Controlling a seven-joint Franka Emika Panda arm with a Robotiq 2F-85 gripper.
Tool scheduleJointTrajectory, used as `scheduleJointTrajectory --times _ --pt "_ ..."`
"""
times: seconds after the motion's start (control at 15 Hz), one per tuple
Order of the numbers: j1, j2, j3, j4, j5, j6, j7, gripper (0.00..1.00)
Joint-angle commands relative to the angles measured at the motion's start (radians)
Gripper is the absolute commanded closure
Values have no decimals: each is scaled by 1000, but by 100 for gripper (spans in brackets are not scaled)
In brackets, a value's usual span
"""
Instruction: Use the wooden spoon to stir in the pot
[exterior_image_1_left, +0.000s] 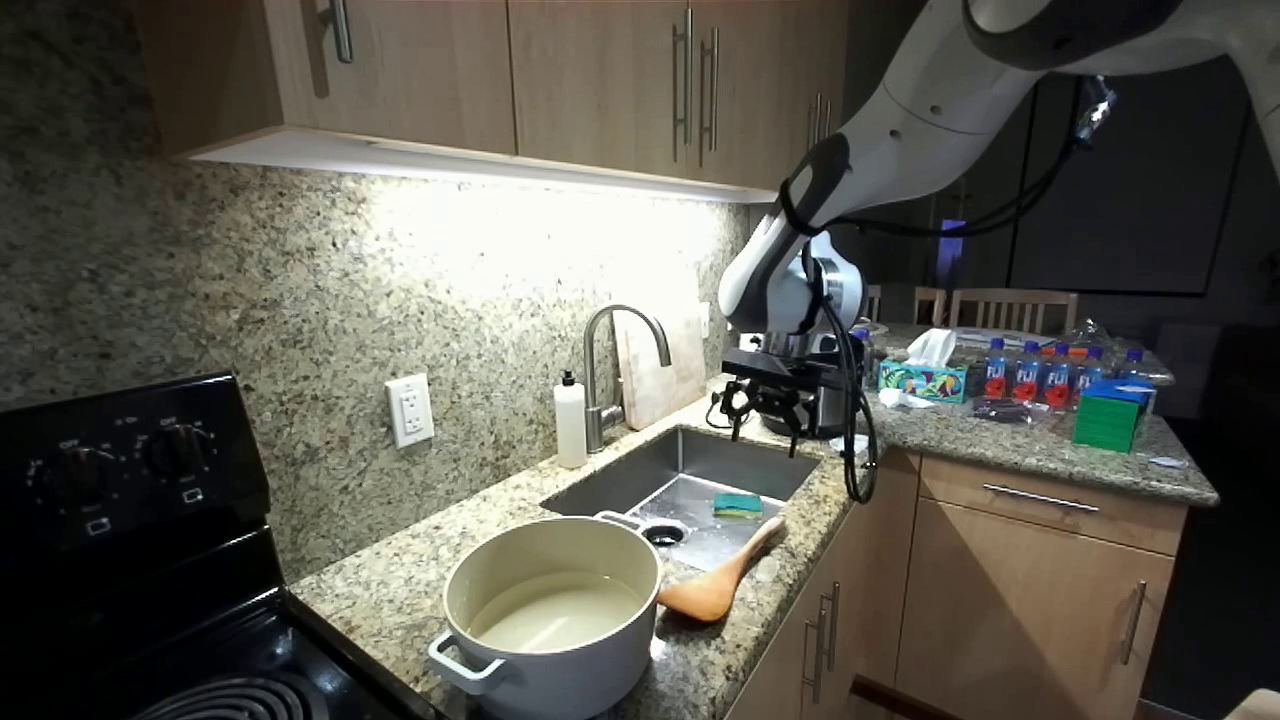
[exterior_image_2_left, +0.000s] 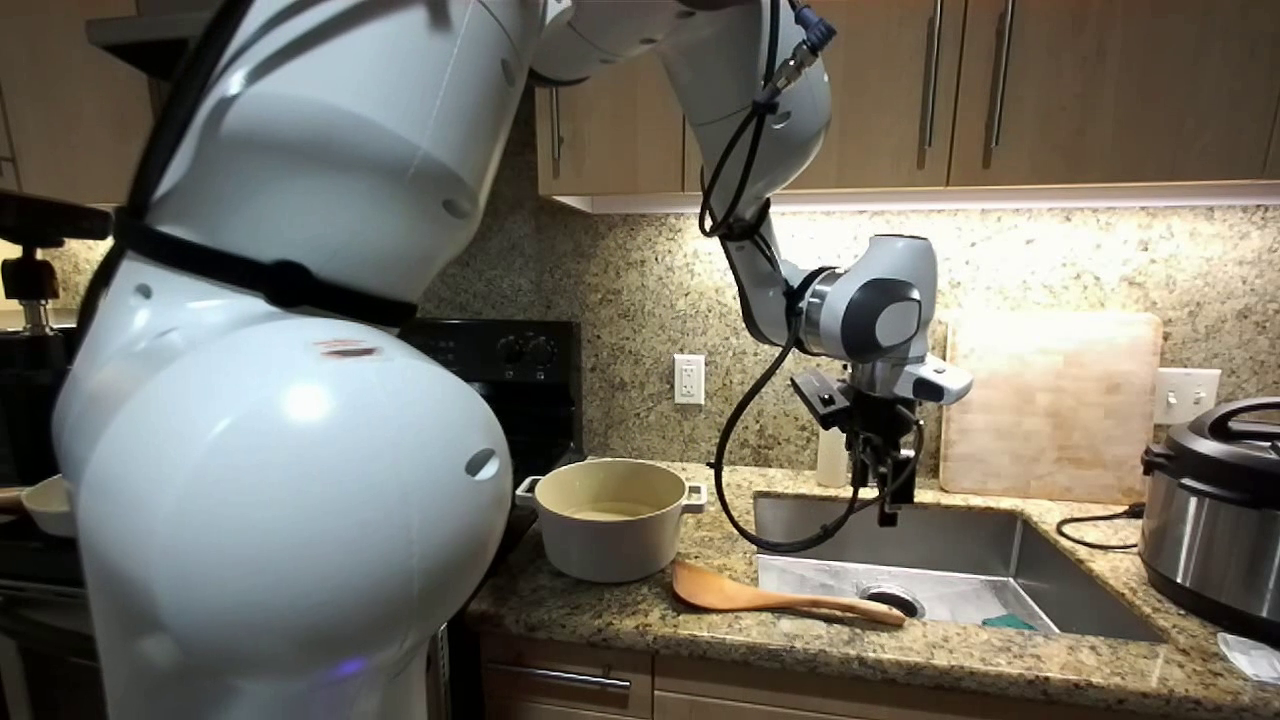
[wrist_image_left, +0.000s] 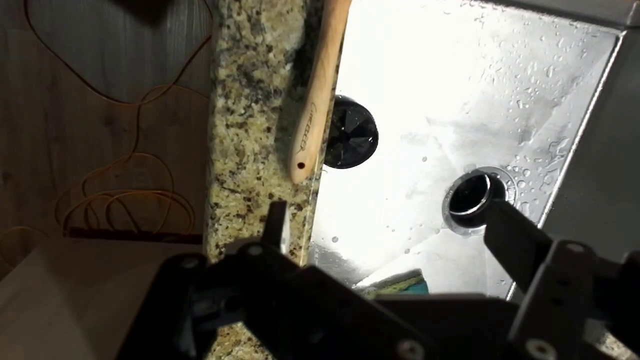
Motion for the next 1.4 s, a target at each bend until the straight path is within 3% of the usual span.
scheduleJointTrajectory --times 0.0,0.4,1.33 --pt "13 61 -17 61 -31 -40 27 0" --pt "62 193 -65 129 -93 -15 115 0" --pt "59 393 -52 282 -59 -105 150 0"
